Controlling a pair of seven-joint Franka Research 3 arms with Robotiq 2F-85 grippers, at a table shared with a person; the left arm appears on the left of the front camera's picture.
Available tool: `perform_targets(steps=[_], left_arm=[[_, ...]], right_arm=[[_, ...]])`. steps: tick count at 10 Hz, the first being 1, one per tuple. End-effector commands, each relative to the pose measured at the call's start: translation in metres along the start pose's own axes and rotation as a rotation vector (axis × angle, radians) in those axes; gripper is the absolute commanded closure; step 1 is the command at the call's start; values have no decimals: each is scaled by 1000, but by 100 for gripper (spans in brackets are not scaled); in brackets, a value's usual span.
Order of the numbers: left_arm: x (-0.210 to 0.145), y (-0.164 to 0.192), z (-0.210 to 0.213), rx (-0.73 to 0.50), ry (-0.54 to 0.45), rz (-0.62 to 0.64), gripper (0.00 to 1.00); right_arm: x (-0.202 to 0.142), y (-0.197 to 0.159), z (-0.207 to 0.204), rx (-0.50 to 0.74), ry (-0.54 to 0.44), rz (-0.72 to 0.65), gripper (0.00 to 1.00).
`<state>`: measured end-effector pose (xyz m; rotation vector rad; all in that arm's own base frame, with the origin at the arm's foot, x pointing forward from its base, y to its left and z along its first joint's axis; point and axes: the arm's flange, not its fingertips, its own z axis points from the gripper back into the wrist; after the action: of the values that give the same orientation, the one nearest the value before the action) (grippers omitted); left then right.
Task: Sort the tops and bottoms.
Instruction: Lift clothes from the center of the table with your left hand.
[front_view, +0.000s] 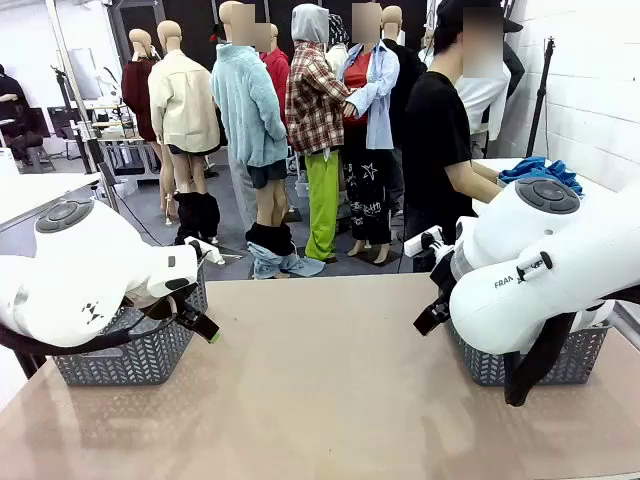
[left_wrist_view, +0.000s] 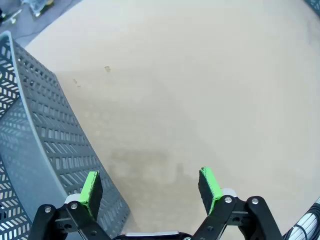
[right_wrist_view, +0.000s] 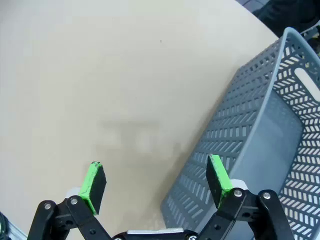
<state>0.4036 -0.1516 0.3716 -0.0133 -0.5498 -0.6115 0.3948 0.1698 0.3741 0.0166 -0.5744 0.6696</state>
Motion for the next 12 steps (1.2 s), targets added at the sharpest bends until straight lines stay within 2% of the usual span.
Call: perform_targets(steps=[1, 12], left_arm=[[0, 0, 0, 0, 0, 0, 0], [0, 0, 0, 0, 0, 0, 0]], right_arm=[[0, 0, 0, 0, 0, 0, 0], [0, 0, 0, 0, 0, 0, 0]])
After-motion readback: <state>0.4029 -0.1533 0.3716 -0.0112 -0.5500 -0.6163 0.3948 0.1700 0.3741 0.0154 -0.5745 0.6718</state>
